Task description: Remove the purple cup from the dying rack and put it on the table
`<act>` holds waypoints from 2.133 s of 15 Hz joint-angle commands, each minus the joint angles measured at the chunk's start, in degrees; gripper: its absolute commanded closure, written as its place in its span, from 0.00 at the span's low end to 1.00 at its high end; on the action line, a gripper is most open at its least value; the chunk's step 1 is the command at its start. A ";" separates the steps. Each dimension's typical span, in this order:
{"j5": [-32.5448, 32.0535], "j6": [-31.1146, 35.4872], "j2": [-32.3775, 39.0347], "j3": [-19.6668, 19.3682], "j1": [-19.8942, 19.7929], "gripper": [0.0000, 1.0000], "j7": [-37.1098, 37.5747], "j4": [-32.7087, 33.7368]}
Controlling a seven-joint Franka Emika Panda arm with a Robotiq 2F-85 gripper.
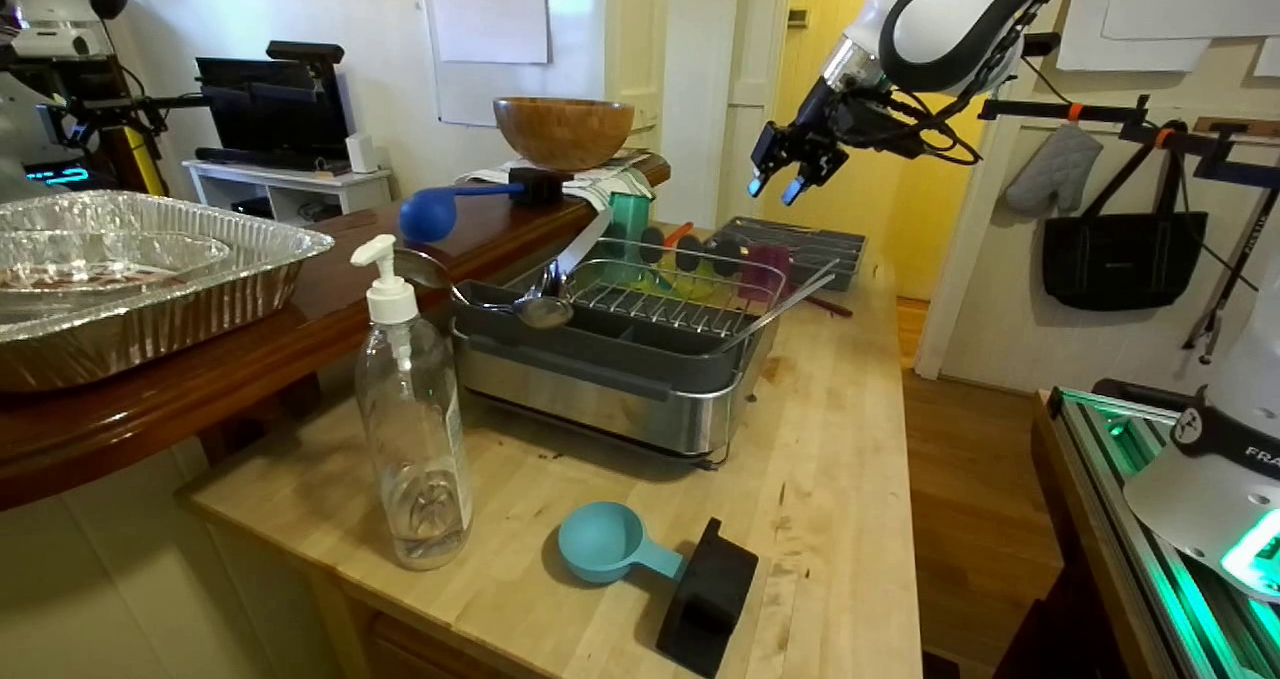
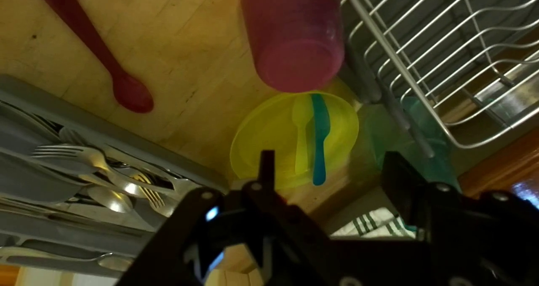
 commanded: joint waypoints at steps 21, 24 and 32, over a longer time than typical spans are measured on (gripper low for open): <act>5.87 -5.15 10.47 -1.72 3.22 0.00 -8.28 2.91; 6.84 -4.54 11.27 -1.69 3.31 0.25 -9.35 3.51; 6.99 -4.49 10.67 -1.74 3.27 0.57 -10.67 3.83</act>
